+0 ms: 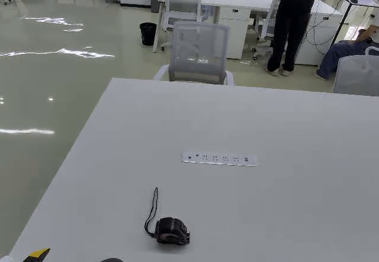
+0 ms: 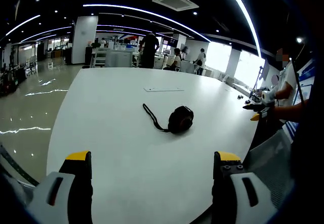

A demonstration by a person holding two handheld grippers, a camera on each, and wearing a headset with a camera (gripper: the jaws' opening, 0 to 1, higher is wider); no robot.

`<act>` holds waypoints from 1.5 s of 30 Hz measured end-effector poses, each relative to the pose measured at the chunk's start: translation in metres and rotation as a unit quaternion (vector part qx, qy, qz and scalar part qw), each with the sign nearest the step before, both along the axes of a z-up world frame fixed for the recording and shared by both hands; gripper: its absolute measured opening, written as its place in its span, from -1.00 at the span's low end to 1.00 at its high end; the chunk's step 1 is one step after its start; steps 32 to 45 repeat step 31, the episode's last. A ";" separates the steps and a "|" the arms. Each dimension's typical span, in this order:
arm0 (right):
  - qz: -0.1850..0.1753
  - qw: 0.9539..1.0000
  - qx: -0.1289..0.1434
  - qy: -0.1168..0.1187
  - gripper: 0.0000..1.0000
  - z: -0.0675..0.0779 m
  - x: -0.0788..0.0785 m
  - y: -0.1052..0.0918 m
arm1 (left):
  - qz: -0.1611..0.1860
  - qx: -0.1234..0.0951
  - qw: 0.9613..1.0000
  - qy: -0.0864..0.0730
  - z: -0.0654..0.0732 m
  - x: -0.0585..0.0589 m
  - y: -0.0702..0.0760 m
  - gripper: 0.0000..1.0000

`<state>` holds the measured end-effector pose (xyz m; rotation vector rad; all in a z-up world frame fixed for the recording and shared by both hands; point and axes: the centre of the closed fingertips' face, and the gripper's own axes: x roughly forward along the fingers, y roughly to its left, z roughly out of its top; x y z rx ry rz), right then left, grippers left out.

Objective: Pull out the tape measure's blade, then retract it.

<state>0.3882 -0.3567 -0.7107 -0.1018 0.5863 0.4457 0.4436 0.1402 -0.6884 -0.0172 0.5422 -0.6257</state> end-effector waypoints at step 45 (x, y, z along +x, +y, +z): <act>0.003 1.000 -0.006 0.002 1.00 -0.001 -0.005 -0.002 | 0.004 -0.004 1.000 0.000 0.000 0.003 0.004 0.98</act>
